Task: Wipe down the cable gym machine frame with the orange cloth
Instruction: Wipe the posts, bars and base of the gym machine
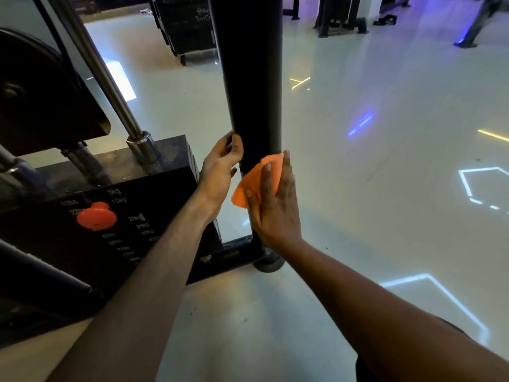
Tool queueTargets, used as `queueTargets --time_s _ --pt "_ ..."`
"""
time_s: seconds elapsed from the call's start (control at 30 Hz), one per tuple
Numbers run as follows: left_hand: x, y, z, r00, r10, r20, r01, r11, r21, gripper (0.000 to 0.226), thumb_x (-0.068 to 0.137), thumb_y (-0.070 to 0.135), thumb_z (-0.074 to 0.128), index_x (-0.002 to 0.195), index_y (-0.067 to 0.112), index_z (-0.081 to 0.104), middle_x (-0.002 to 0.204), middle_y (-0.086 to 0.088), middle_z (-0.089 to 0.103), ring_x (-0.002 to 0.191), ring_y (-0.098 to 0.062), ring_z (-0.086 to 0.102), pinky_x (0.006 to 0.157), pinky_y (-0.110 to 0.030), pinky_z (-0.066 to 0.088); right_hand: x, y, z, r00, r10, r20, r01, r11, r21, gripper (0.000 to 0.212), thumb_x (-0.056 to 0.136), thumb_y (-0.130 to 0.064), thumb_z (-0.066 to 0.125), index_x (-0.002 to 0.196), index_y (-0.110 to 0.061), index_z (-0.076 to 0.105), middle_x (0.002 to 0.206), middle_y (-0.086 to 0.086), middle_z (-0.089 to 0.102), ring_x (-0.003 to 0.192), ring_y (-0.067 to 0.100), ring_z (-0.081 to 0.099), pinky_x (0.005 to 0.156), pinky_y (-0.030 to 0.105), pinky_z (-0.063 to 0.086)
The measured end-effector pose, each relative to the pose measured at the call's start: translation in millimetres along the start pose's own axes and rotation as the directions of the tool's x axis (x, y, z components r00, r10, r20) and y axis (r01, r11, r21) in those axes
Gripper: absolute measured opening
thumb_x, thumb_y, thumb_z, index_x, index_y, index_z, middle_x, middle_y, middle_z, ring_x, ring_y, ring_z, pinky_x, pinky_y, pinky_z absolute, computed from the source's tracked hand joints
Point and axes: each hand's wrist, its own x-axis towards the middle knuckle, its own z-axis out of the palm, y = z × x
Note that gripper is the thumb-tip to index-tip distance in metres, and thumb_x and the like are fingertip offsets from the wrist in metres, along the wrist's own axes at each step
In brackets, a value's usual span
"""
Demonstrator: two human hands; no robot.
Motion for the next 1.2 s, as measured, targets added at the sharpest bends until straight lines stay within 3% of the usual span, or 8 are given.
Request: queueTargets --time_s 0.17,0.33,0.4,0.5,0.7,0.93,1.1,1.2 --pt "-2.9 -11.5 -0.3 1.0 -0.013 0.012 0.012 1.0 0.023 0.058 0.106 0.058 0.049 0.156 0.029 0.053 0.152 0.011 0.061 0.142 -0.01 0.054 0.125 -0.049 0.038 -42.2 33.4 12.8 0.979 -0.055 0.197 0.088 0.983 -0.162 0.094 0.114 -0.045 0.051 0.168 -0.035 -0.025 0.177 0.023 -0.019 0.166 0.044 -0.012 0.126 0.073 0.02" --pt "-1.1 -25.4 7.1 0.999 -0.039 -0.023 0.039 0.999 0.009 0.057 0.102 0.067 0.048 0.148 0.036 0.058 0.144 0.016 0.064 0.136 -0.008 0.058 0.121 -0.047 0.044 -1.3 4.4 1.6 0.997 -0.072 -0.008 0.072 0.997 0.008 0.088 0.116 -0.046 0.044 0.165 -0.041 -0.028 0.176 0.011 -0.029 0.167 0.039 -0.006 0.131 0.067 0.016" --pt "0.4 -30.3 10.1 0.999 -0.033 -0.038 0.034 0.999 0.021 0.049 0.108 0.063 0.044 0.147 0.037 0.057 0.136 0.023 0.064 0.127 0.0 0.06 0.115 -0.036 0.048 4.4 2.1 4.2 0.998 -0.048 -0.04 0.049 0.999 0.022 0.09 0.115 -0.046 0.046 0.164 -0.043 -0.029 0.177 0.009 -0.028 0.167 0.04 -0.002 0.129 0.067 0.023" --pt "0.9 -37.0 9.1 0.999 -0.012 -0.045 0.015 0.997 0.073 0.048 0.111 0.058 0.04 0.152 0.036 0.052 0.131 0.029 0.06 0.116 0.013 0.056 0.105 -0.021 0.046 -17.3 27.8 13.5 0.991 -0.106 0.076 0.113 0.989 -0.091 0.096 0.114 -0.047 0.051 0.164 -0.042 -0.03 0.174 0.007 -0.036 0.166 0.044 -0.001 0.126 0.068 0.029" --pt "-4.5 -81.1 13.4 0.998 -0.029 -0.049 0.031 0.999 0.039 0.053 0.109 0.055 0.05 0.156 0.031 0.051 0.15 0.015 0.06 0.135 0.0 0.055 0.119 -0.034 0.045 -82.2 70.5 37.6 0.953 -0.012 0.304 0.068 0.982 -0.175 0.102 0.112 -0.044 0.055 0.164 -0.037 -0.032 0.176 0.02 -0.026 0.166 0.044 -0.011 0.127 0.07 0.022" --pt "2.0 -138.2 14.5 1.0 0.009 -0.027 -0.009 1.0 -0.007 0.051 0.107 0.052 0.053 0.148 0.022 0.059 0.137 0.0 0.07 0.128 -0.015 0.067 0.109 -0.05 0.056 -56.3 48.9 60.6 0.998 0.023 -0.061 -0.021 0.999 0.034 0.09 0.114 -0.048 0.046 0.163 -0.044 -0.03 0.179 0.021 -0.013 0.167 0.04 0.006 0.126 0.062 0.033" --pt "-0.5 -156.4 15.9 0.999 0.028 -0.02 -0.029 0.999 -0.04 0.042 0.113 0.039 0.052 0.147 0.017 0.061 0.138 0.007 0.071 0.133 -0.01 0.064 0.117 -0.044 0.05 -126.8 100.5 86.4 0.976 -0.021 0.216 0.044 0.994 -0.102 0.099 0.111 -0.049 0.052 0.163 -0.04 -0.032 0.177 0.018 -0.025 0.166 0.046 0.002 0.124 0.067 0.033" --pt "-4.1 -169.2 14.8 1.0 -0.015 -0.004 0.015 1.0 -0.013 0.037 0.115 0.034 0.048 0.146 0.019 0.061 0.135 0.014 0.072 0.128 -0.001 0.065 0.112 -0.03 0.052 -140.0 107.0 96.0 0.973 -0.004 0.229 0.027 0.995 -0.097 0.093 0.115 -0.046 0.047 0.164 -0.038 -0.031 0.178 0.018 -0.023 0.166 0.047 0.008 0.124 0.067 0.031"
